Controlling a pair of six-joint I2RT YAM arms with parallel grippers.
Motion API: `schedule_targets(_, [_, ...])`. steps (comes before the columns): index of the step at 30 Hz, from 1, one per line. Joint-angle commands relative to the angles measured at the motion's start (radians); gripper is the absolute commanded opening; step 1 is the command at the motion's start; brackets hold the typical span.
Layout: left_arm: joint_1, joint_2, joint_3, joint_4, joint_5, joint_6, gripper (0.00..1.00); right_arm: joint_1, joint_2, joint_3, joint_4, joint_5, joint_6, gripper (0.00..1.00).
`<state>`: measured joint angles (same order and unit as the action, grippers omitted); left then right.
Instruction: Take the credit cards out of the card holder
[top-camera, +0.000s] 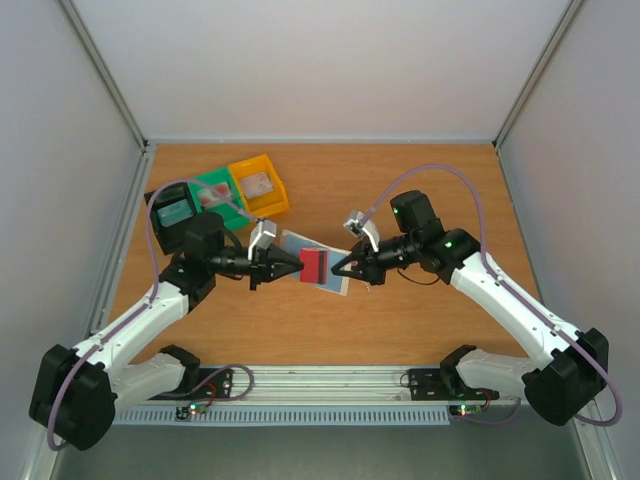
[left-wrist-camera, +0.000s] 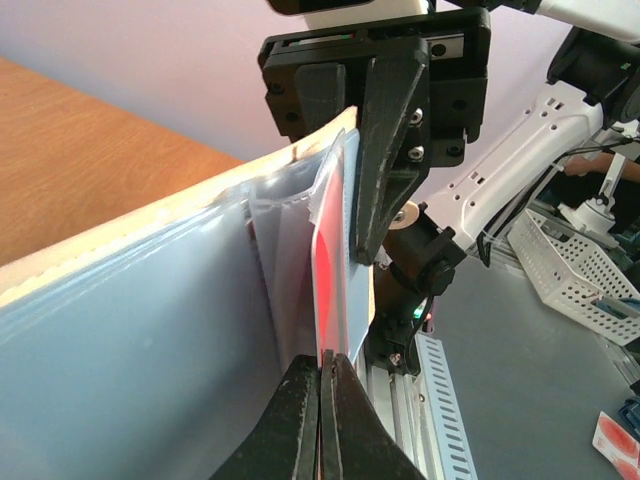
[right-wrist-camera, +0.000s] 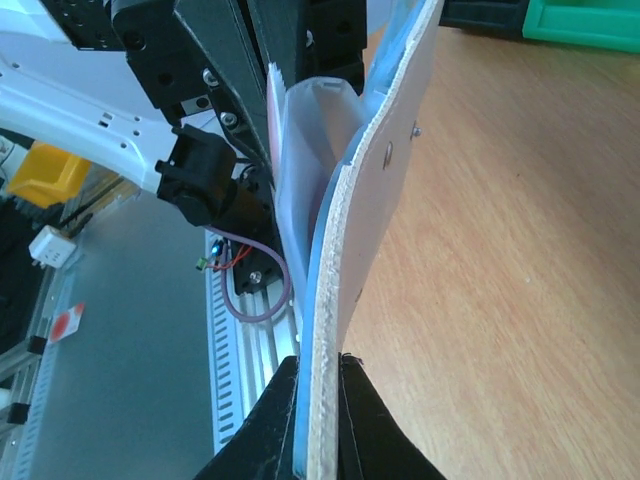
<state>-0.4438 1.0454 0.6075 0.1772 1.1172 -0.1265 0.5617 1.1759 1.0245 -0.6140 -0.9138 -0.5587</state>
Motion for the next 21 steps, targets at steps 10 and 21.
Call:
schedule_targets(10, [0.111, -0.037, 0.006, -0.17, -0.005, 0.114, 0.0, -0.06, -0.033, -0.03, 0.01, -0.027, 0.036, 0.01])
schedule_targets(21, [0.19, -0.134, 0.038, -0.337, -0.36, 0.466, 0.0, -0.145, 0.031, -0.088, 0.111, 0.021, 0.223, 0.01])
